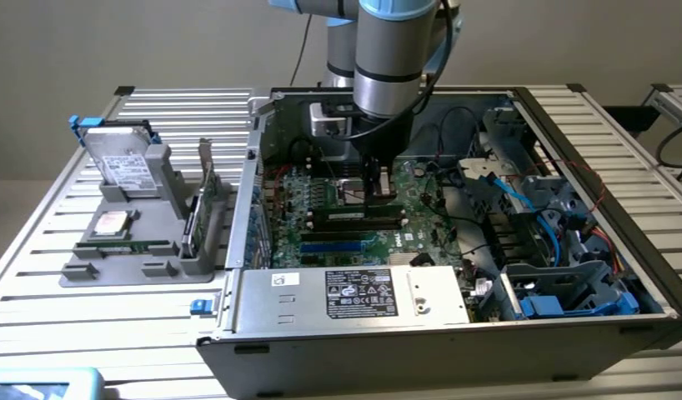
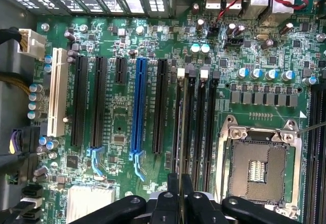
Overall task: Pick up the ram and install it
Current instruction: 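Insert the ram into the slot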
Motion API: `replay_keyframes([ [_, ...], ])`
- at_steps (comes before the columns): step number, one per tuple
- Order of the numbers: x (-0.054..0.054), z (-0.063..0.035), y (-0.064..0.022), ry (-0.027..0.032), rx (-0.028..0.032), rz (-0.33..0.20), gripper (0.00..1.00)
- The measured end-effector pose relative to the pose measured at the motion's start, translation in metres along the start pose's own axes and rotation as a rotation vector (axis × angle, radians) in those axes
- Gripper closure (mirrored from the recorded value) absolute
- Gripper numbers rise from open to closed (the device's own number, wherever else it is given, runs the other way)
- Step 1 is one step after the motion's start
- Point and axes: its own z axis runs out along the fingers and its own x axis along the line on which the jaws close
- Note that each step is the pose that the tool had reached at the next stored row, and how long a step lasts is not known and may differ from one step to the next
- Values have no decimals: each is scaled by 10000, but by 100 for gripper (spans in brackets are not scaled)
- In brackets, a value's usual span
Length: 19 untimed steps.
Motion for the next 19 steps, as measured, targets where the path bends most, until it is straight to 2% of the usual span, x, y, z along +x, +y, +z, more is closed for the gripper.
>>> replay_keyframes([
  [10, -1, 15, 0, 26, 5, 45, 87],
  [19, -3, 26, 11, 44, 67, 73, 87],
])
